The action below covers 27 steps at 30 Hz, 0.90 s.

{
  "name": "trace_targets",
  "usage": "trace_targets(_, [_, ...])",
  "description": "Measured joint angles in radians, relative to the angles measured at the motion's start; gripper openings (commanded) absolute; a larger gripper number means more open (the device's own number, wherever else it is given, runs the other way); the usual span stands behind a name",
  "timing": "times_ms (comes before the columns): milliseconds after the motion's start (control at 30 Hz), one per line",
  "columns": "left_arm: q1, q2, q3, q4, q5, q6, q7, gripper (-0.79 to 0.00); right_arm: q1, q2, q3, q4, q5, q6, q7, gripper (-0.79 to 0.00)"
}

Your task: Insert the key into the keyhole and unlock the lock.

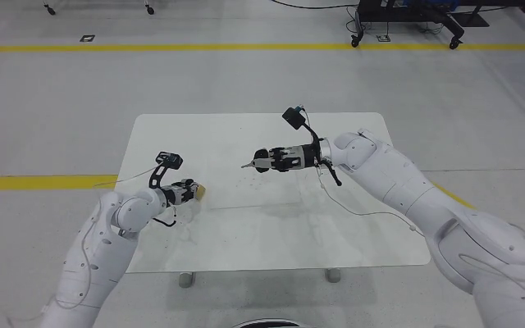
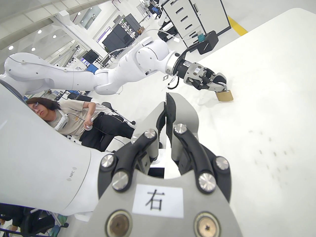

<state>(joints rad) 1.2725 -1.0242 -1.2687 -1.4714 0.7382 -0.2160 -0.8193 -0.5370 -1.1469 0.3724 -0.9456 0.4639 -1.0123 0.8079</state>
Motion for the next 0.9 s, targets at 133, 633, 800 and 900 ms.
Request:
trace_targets(133, [-0.003, 0.000, -0.001, 0.004, 0.001, 0.002, 0.009, -0.785, 0.000, 0.000, 0.000, 0.000, 0.000, 0.000, 0.000, -0.785])
trace_targets(633, [-0.075, -0.026, -0.076, 0.219, -0.865, -0.385, 0.003, -0.785, 0.000, 0.000, 0.000, 0.000, 0.000, 0.000, 0.000, -0.785])
trace_targets(800, [-0.135, -0.046, -0.041, 0.345, -1.291, -0.381, -0.181, -0.785, 0.000, 0.000, 0.000, 0.000, 0.000, 0.000, 0.000, -0.785])
trace_targets(900, [-0.173, -0.052, -0.038, 0.410, -1.504, -0.333, -0.342, -0.785, 0.000, 0.000, 0.000, 0.000, 0.000, 0.000, 0.000, -0.785])
